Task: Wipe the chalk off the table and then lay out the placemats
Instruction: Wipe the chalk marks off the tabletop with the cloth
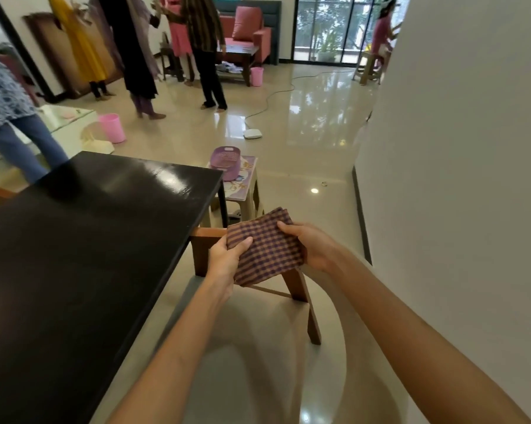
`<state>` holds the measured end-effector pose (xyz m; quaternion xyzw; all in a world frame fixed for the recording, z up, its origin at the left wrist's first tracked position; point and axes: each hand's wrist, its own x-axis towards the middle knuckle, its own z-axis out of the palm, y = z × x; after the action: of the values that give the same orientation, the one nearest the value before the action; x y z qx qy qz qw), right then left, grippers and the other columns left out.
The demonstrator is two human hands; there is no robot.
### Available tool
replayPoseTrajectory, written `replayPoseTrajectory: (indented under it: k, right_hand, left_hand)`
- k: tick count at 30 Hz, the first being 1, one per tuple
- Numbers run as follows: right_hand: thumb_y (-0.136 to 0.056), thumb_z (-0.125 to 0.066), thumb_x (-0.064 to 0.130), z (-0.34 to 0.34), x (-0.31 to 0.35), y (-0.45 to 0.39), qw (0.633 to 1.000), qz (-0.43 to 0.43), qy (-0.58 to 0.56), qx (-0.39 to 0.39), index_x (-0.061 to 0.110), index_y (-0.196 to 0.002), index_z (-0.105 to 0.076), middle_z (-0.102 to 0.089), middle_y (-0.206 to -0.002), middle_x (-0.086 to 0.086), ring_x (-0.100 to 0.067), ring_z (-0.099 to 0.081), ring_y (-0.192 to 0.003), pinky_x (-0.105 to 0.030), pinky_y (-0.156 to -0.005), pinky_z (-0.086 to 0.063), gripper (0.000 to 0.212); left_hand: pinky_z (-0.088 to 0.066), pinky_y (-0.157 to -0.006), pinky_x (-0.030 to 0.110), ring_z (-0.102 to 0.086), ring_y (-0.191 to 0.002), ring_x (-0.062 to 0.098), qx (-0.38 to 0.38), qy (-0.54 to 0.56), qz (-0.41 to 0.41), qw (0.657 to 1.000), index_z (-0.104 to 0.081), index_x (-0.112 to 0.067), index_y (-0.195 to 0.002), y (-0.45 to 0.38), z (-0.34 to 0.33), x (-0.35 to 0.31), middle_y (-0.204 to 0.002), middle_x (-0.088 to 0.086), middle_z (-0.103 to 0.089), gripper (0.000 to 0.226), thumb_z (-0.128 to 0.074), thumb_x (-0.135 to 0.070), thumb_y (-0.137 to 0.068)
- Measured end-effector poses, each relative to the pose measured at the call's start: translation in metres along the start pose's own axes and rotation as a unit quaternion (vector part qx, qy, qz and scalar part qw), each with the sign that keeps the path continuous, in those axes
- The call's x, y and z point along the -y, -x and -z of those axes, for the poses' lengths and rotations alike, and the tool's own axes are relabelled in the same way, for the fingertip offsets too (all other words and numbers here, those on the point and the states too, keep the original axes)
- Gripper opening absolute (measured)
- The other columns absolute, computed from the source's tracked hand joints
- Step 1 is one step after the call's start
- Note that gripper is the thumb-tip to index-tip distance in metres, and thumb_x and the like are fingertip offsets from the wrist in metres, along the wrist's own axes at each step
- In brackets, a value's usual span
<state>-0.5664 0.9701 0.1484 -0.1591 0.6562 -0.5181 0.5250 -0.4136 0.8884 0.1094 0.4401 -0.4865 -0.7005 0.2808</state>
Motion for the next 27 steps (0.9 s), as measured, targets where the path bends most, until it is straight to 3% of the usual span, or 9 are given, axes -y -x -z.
replayPoseTrajectory:
  k: [12, 24, 27]
  right_hand:
    - [-0.096, -0.057, 0.028, -0.019, 0.031, -0.098, 0.985, -0.062, 0.088, 0.134, 0.014, -0.117, -0.059, -0.063, -0.115, -0.007, -0.024, -0.06, -0.105, -0.036, -0.089, -0.047, 0.025]
    - [-0.092, -0.063, 0.029, -0.011, 0.055, -0.173, 0.97, -0.12, 0.094, 0.187, 0.015, -0.113, -0.061, -0.066, -0.112, -0.007, -0.025, -0.062, -0.104, -0.038, -0.082, -0.05, 0.026]
    - [-0.093, -0.061, 0.028, -0.013, 0.062, -0.189, 0.966, -0.103, 0.116, 0.207, 0.014, -0.115, -0.06, -0.065, -0.116, -0.008, -0.025, -0.061, -0.107, -0.039, -0.091, -0.049, 0.026]
  left_hand:
    - [-0.05, -0.095, 0.045, -0.062, -0.107, 0.023, -0.112, 0.065, 0.054, 0.99, -0.058, -0.018, -0.124, -0.049, 0.016, 0.002, -0.116, 0.004, -0.066, 0.04, -0.067, -0.027, -0.087]
    - [-0.049, -0.097, 0.046, -0.064, -0.104, 0.021, -0.207, 0.095, 0.06, 0.972, -0.061, -0.017, -0.118, -0.092, -0.004, -0.01, -0.111, 0.003, -0.068, 0.034, -0.068, -0.024, -0.086]
    - [-0.049, -0.097, 0.047, -0.065, -0.104, 0.022, -0.226, 0.104, 0.052, 0.967, -0.063, -0.017, -0.116, -0.1, -0.006, -0.012, -0.11, 0.003, -0.069, 0.032, -0.068, -0.025, -0.085]
